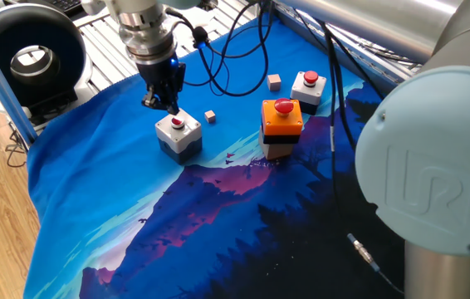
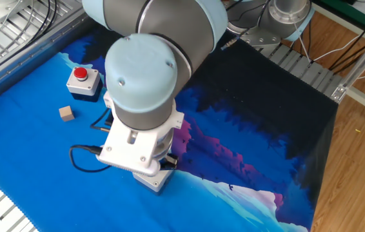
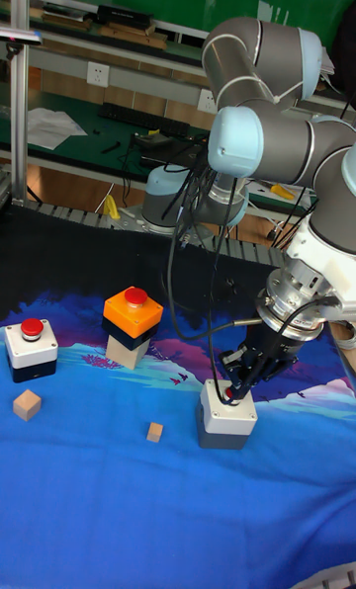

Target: Press three buttons from left to right in sequence

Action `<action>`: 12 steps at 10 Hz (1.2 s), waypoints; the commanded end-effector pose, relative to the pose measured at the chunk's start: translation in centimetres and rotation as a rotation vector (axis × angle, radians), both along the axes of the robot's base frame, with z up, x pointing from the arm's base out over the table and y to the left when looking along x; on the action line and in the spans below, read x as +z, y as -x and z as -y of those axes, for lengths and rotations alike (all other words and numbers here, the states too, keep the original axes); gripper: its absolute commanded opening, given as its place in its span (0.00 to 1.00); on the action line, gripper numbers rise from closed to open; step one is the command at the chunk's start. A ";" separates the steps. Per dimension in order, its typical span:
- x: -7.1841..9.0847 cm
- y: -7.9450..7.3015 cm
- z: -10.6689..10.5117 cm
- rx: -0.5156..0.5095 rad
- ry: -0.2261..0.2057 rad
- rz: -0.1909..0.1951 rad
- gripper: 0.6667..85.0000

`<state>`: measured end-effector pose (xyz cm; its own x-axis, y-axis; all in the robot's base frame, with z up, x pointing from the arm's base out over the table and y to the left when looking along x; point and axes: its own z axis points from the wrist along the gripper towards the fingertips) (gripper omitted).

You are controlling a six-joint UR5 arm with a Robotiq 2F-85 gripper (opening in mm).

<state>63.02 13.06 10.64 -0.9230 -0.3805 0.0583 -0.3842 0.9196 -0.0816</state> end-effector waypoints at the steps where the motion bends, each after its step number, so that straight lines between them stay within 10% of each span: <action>1: -0.3 0.8 0.3 0.007 -0.022 -0.023 0.00; 12: -1.1 1.6 0.0 0.026 0.038 -0.069 0.00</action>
